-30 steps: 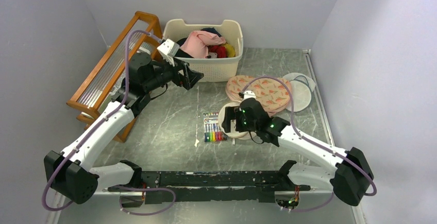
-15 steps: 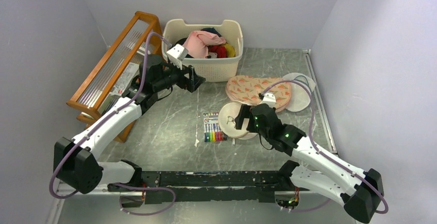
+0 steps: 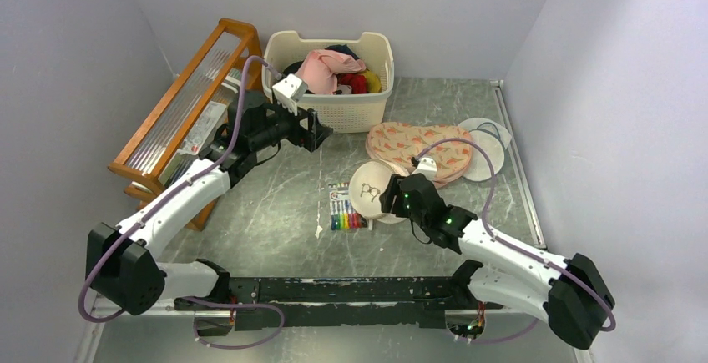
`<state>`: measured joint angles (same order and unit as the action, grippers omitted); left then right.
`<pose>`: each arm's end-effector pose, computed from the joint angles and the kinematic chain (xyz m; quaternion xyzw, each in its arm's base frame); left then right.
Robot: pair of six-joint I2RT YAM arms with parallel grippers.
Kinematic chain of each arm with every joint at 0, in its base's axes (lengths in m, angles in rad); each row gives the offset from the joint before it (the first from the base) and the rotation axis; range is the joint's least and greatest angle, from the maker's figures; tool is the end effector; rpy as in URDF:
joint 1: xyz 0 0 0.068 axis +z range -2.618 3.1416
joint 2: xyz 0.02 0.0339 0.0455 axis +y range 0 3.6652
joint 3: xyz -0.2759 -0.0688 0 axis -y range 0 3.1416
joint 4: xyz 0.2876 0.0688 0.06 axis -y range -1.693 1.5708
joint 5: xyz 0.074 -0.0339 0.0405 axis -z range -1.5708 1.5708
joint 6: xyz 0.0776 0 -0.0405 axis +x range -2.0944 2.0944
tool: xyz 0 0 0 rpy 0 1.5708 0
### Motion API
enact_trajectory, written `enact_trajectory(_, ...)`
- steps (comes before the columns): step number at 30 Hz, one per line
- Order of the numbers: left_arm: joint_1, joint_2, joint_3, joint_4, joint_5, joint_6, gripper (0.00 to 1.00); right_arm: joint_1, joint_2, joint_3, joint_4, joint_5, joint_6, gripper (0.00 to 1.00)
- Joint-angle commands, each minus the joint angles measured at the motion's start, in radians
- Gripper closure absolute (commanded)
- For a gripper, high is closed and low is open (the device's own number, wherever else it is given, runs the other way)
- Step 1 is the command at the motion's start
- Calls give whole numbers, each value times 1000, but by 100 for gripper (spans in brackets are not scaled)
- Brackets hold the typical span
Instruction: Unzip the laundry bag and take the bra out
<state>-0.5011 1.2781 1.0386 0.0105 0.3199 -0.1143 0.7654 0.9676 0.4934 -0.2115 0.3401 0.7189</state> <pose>0.3197 -0.2029 0.3342 0.2458 0.7398 -0.3048 0.5471 0.2059 0.1619 0.1696 0.0517 0.8921 0.1726 0.4144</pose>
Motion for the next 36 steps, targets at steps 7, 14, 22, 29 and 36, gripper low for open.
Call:
enact_trajectory(7,-2,-54,16,4,-59,47,5,-48,248,-29,518,-100,37,73)
enact_trajectory(14,-3,-64,8,4,-92,65,5,-91,500,164,638,-306,14,100)
enact_trajectory(22,-4,-84,5,0,-140,78,4,-86,467,213,708,-561,55,100)
enact_trajectory(29,-2,-74,12,-3,-124,64,4,-165,192,82,438,-518,41,100)
enact_trajectory(36,-2,-58,18,-4,-93,51,4,-238,1,-94,306,-603,38,100)
